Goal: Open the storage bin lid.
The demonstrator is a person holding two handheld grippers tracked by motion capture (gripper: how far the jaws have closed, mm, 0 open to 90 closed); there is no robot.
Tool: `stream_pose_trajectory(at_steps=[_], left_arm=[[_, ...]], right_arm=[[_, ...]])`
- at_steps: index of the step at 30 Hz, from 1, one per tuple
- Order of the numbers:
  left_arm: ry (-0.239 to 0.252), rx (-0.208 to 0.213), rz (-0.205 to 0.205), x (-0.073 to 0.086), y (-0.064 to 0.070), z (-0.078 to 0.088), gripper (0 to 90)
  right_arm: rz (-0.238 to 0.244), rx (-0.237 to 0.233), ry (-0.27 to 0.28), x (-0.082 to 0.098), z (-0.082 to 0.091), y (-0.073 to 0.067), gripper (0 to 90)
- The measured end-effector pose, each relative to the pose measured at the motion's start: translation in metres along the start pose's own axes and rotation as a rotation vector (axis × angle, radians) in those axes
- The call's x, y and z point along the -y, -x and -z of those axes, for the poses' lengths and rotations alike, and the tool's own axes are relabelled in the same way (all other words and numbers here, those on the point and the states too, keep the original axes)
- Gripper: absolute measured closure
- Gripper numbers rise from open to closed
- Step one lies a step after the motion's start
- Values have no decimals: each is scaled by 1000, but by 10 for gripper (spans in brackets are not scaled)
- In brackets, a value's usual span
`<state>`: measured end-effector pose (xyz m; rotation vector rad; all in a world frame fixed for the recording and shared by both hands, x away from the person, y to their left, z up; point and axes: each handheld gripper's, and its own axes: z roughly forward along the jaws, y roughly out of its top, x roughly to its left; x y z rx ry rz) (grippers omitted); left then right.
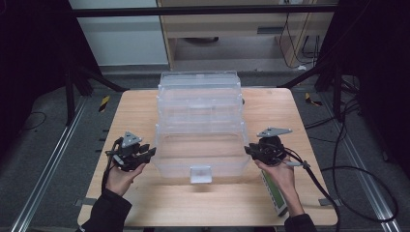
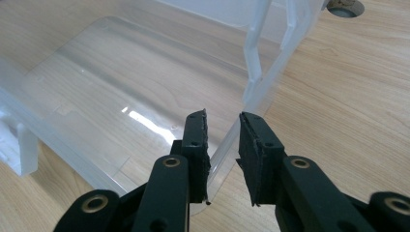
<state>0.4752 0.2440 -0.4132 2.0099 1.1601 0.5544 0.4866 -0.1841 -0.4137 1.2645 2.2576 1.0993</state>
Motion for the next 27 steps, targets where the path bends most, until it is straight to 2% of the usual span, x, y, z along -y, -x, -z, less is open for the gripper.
stream_pose_trajectory(at_steps=[2,9,12,15,17,19,22,27], left_arm=[[-2,11,6,1,0,-1,680],[-6,11,16,2,2,-3,688],[-14,-14,8,1,5,-4,690],[-17,-18,9,1,6,-4,692],[-20,-24,5,1,7,-4,694],[-21,-28,-1,0,7,-4,695],[-17,-24,2,1,7,-4,694],[-16,-18,-1,1,6,-4,690]], right_arm=[[1,1,0,0,0,0,734],[6,3,3,0,0,0,732],[9,6,6,0,-1,-1,730],[9,12,9,0,-1,-1,726],[-3,20,7,1,-2,-2,712],[1,33,2,1,-3,-1,652],[-4,32,3,0,0,0,632],[-19,36,40,-4,15,3,555]])
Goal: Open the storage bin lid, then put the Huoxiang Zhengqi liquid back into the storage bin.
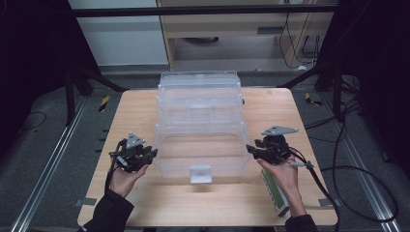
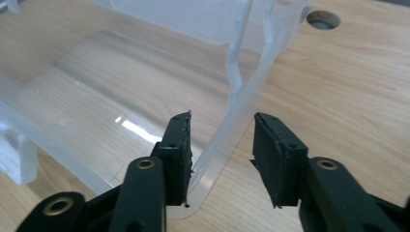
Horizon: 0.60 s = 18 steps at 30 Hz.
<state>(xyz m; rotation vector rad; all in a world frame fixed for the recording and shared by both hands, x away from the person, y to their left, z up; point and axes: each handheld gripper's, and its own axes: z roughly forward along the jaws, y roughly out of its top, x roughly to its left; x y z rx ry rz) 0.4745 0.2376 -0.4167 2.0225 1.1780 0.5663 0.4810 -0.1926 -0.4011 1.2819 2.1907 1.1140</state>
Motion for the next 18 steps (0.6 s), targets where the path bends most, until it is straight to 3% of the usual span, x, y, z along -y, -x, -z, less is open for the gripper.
stream_pose_trajectory(at_steps=[16,18], left_arm=[[-7,-5,-7,0,1,-1,665],[-7,-10,-11,0,2,-1,661]], right_arm=[[-9,68,-60,-14,50,10,447],[-3,80,-92,-16,58,9,426]])
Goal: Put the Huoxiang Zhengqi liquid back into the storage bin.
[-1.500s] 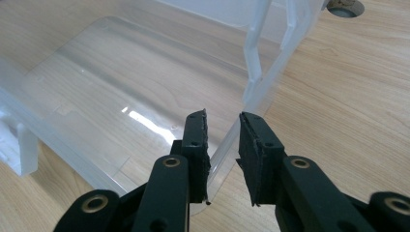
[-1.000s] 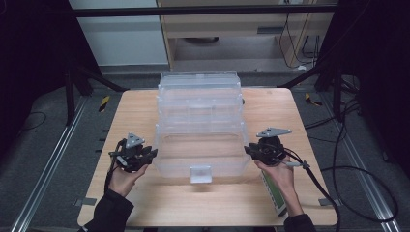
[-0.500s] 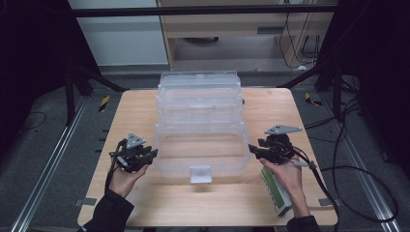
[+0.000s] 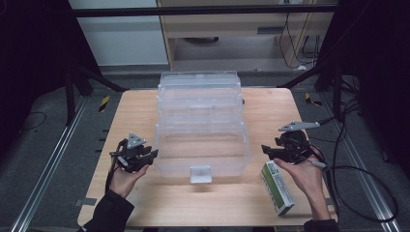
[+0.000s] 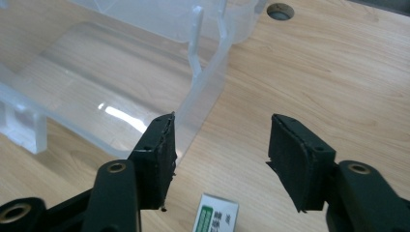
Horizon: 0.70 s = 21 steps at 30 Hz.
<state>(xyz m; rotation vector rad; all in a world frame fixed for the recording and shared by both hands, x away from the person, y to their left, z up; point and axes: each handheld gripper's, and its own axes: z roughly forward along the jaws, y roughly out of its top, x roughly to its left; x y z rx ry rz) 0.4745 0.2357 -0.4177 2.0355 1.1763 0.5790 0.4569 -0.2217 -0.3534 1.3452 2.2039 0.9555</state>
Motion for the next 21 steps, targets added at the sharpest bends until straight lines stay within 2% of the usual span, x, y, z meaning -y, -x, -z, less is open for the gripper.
stream_pose_trajectory(at_steps=[4,7,15,16,21], left_arm=[[0,1,4,0,0,0,654],[2,4,8,0,0,-1,649],[-1,6,2,0,-1,-1,643],[-3,5,0,0,-1,-1,641],[-8,-1,-7,-1,-1,-1,634]], right_arm=[[-6,-13,-40,0,5,-1,413],[-6,-1,-66,0,7,-2,418],[-11,-9,-128,0,13,-7,436],[-22,-14,-155,1,15,-7,443],[-26,-9,-205,6,19,-9,458]])
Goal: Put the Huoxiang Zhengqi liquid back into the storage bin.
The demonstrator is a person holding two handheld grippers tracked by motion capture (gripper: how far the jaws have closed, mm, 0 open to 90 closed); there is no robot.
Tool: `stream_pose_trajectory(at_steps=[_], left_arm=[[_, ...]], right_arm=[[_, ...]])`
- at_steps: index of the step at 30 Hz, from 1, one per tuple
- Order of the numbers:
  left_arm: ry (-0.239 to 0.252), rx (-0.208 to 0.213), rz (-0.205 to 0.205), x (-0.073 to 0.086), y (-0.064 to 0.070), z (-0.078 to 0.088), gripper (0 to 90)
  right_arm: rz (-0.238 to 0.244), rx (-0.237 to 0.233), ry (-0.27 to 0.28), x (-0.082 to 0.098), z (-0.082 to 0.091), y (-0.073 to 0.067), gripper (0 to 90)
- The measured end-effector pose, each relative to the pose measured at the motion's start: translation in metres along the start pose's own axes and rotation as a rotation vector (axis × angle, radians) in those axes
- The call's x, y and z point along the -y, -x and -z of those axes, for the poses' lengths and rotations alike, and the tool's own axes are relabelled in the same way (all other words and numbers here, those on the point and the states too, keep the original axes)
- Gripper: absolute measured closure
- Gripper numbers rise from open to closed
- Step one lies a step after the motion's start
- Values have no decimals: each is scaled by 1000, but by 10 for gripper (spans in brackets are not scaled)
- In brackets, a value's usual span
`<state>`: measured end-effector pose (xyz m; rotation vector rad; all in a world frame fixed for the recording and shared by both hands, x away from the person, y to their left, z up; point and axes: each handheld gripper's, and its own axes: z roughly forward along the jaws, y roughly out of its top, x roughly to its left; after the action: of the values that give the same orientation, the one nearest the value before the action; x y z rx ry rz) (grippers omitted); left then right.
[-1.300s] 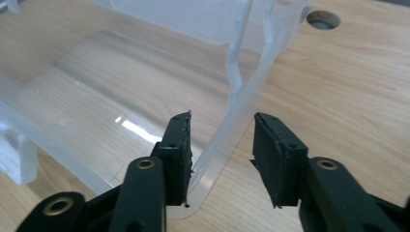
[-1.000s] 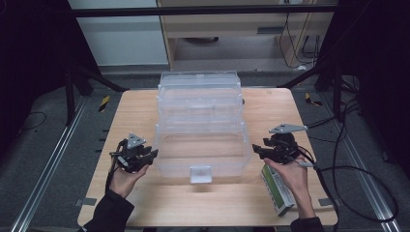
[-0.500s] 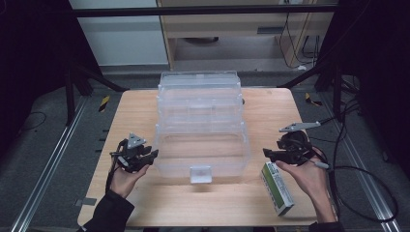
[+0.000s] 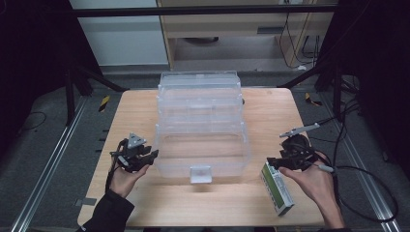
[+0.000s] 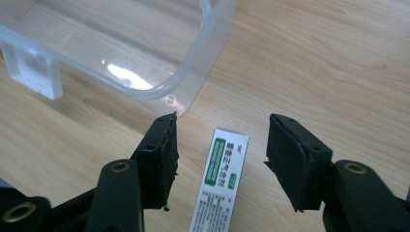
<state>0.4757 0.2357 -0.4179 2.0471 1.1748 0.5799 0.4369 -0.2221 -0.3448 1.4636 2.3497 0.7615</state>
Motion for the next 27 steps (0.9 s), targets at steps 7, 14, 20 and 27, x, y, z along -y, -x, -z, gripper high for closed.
stream_pose_trajectory(at_steps=[7,14,20,27], left_arm=[[-4,-1,5,-1,-1,0,626],[-2,1,3,0,-1,0,621],[-5,-2,1,0,-1,1,622],[-5,-1,2,-1,-1,1,616]], right_arm=[[-12,-11,-47,9,-1,-4,464],[-20,-12,-102,17,-7,-2,475],[-17,-11,-151,20,-13,-5,483],[-16,-8,-190,25,-17,-2,493]])
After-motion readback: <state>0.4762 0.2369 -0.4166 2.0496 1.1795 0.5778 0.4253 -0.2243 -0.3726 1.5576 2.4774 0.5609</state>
